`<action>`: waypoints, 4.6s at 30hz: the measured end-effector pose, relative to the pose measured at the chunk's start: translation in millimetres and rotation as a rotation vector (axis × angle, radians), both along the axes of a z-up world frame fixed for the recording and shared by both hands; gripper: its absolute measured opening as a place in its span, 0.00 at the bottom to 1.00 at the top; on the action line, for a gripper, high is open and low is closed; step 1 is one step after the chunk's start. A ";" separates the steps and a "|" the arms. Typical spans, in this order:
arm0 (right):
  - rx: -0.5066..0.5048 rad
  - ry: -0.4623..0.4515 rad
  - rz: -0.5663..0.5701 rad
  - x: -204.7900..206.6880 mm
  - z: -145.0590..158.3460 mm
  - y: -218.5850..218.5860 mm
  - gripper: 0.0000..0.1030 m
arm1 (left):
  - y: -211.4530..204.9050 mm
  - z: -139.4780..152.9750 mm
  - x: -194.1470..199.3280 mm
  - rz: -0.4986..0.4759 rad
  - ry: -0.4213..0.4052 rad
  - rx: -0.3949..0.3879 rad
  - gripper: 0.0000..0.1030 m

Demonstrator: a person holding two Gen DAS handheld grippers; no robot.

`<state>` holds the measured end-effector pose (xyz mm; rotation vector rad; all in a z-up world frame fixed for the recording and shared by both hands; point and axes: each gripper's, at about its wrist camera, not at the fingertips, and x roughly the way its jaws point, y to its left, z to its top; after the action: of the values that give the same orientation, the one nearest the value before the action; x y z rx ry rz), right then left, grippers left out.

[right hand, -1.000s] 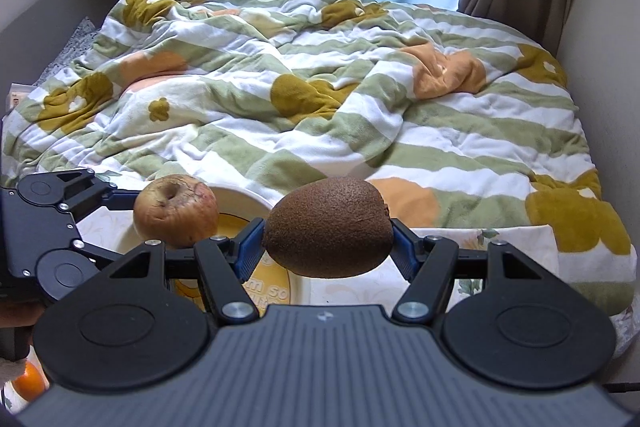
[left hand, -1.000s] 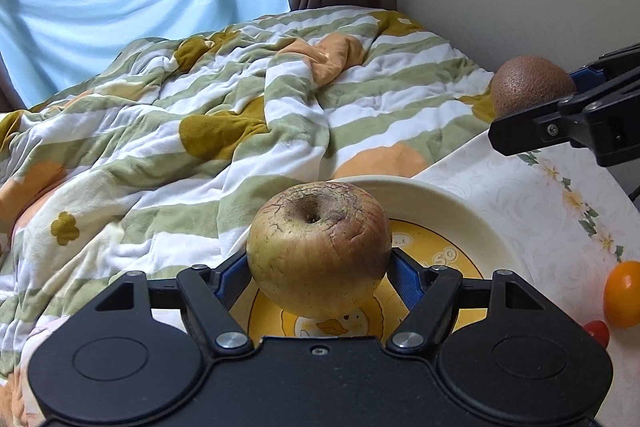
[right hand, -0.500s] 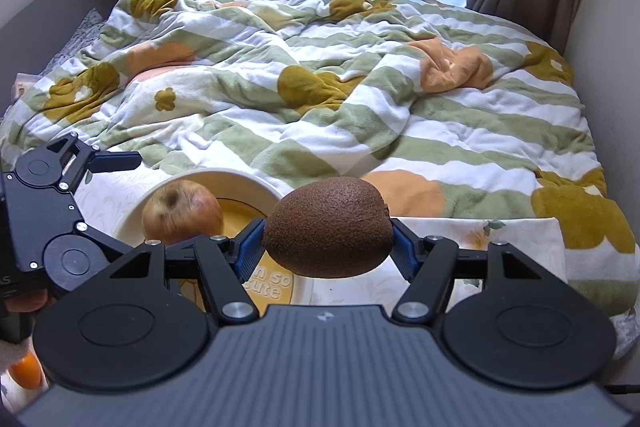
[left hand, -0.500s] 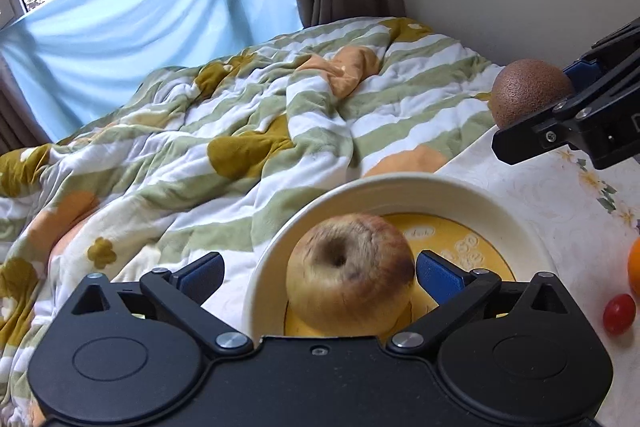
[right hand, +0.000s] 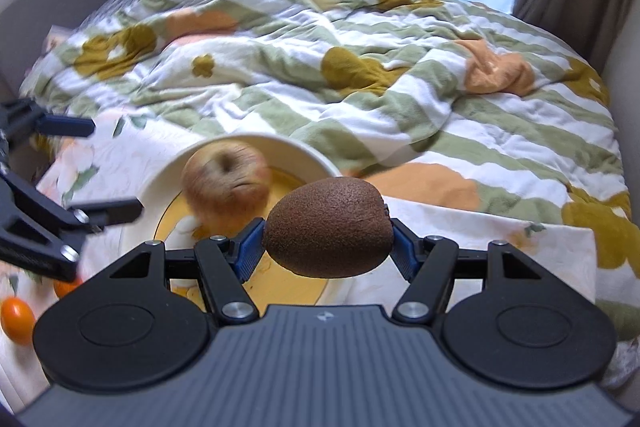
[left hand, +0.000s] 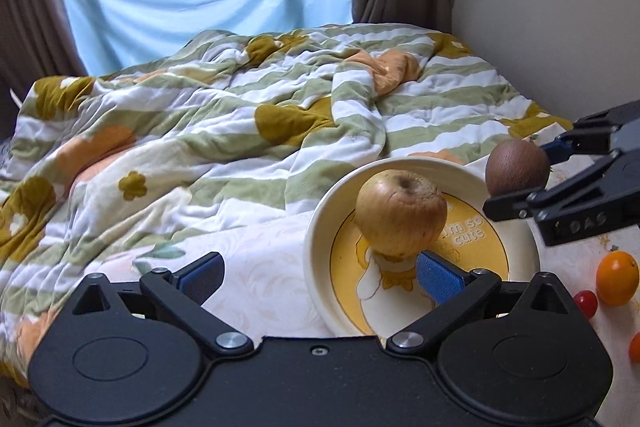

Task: Organize fruits
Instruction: 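Open the left tool on the apple while the right tool releases the kiwi in the bowl, then grasp the large orange with the left tool while the right tool grasps the green apple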

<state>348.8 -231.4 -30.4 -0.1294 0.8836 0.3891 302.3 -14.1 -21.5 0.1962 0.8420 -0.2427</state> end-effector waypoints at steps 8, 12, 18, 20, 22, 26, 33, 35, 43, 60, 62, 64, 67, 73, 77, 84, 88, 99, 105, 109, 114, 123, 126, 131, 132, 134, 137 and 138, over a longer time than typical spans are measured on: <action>-0.079 0.014 0.125 1.0 -30.1 28.8 0.78 | 15.0 1.6 -17.1 0.057 0.013 -0.025 1.00; -0.108 0.021 0.150 3.4 -43.0 37.4 0.78 | 21.2 0.5 -23.5 0.063 0.021 -0.049 1.00; -0.134 -0.018 0.155 -4.2 -45.6 43.0 1.00 | 23.1 1.6 -33.2 0.075 0.019 -0.057 1.00; -0.130 -0.043 0.137 -8.0 -41.1 40.8 1.00 | 21.7 3.8 -37.6 0.076 0.013 -0.056 1.00; -0.126 -0.049 0.126 -11.2 -37.0 38.8 1.00 | 20.7 6.7 -40.9 0.077 0.007 -0.057 1.00; -0.098 -0.055 0.086 -17.5 -26.8 31.1 1.00 | 18.8 15.5 -48.6 0.080 -0.009 -0.063 1.00; -0.047 -0.052 0.026 -38.2 2.0 13.6 1.00 | 13.1 36.0 -73.5 0.092 -0.051 -0.081 1.00; -0.035 -0.054 0.013 -47.0 11.6 7.7 1.00 | 11.7 43.2 -83.7 0.097 -0.066 -0.091 1.00; -0.005 -0.088 -0.037 -95.5 50.0 -15.8 1.00 | 10.0 70.7 -134.8 0.142 -0.131 -0.114 1.00; 0.017 -0.246 -0.027 -213.9 92.8 -13.0 1.00 | 34.2 87.3 -242.3 0.280 -0.181 -0.102 1.00; 0.029 -0.250 -0.016 -224.7 93.5 -9.9 1.00 | 40.5 84.6 -251.7 0.299 -0.176 -0.097 1.00; 0.035 -0.249 -0.007 -233.3 93.1 -5.7 1.00 | 46.5 80.0 -260.0 0.316 -0.164 -0.094 1.00; 0.042 -0.241 -0.001 -243.0 90.2 2.9 1.00 | 55.0 71.3 -267.3 0.336 -0.144 -0.088 1.00; 0.044 -0.209 0.004 -252.0 69.5 23.9 1.00 | 72.7 44.3 -268.9 0.351 -0.099 -0.075 1.00; 0.073 -0.199 0.030 -251.1 48.3 39.7 1.00 | 82.4 21.9 -264.1 0.336 -0.071 -0.077 1.00; 0.064 -0.173 0.104 -238.3 7.4 72.3 1.00 | 95.9 -15.6 -243.0 0.293 -0.027 -0.068 0.98; 0.051 -0.142 0.127 -226.3 -12.3 91.3 1.00 | 100.9 -33.3 -229.1 0.272 0.003 -0.068 0.92; 0.079 -0.073 0.127 -198.8 -43.1 125.4 1.00 | 102.5 -65.2 -205.8 0.241 0.054 -0.068 0.77; 0.085 -0.029 0.143 -189.2 -52.5 138.1 0.93 | 102.9 -69.4 -202.6 0.237 0.060 -0.098 0.61; 0.084 -0.016 0.155 -185.6 -57.4 146.8 0.86 | 100.7 -69.2 -204.7 0.237 0.053 -0.091 0.61; 0.085 -0.008 0.161 -179.1 -59.5 154.0 0.82 | 102.2 -68.7 -205.9 0.247 0.059 -0.095 0.61; 0.058 0.008 0.179 -174.1 -65.9 164.0 0.74 | 102.7 -68.4 -212.2 0.269 0.065 -0.102 0.61; 0.045 0.001 0.182 -174.6 -67.0 166.4 0.71 | 103.3 -67.5 -215.1 0.282 0.065 -0.105 0.61; 0.019 -0.010 0.186 -174.9 -67.1 167.5 0.64 | 102.6 -63.3 -221.7 0.295 0.056 -0.107 0.60; 0.020 -0.012 0.186 -175.6 -66.5 167.0 0.64 | 102.2 -61.6 -223.0 0.297 0.052 -0.108 0.60; 0.027 -0.017 0.190 -178.6 -63.6 165.0 0.64 | 101.0 -57.6 -225.9 0.301 0.045 -0.109 0.60; 0.034 -0.027 0.199 -185.9 -56.7 161.1 0.64 | 97.4 -49.9 -230.4 0.305 0.034 -0.112 0.60; 0.036 -0.030 0.200 -188.8 -53.9 159.6 0.64 | 95.6 -46.5 -232.2 0.305 0.029 -0.112 0.60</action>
<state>160.1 -71.8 -84.3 -0.1912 0.8359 0.5879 70.1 81.5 -68.0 -0.0420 0.8722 -0.0061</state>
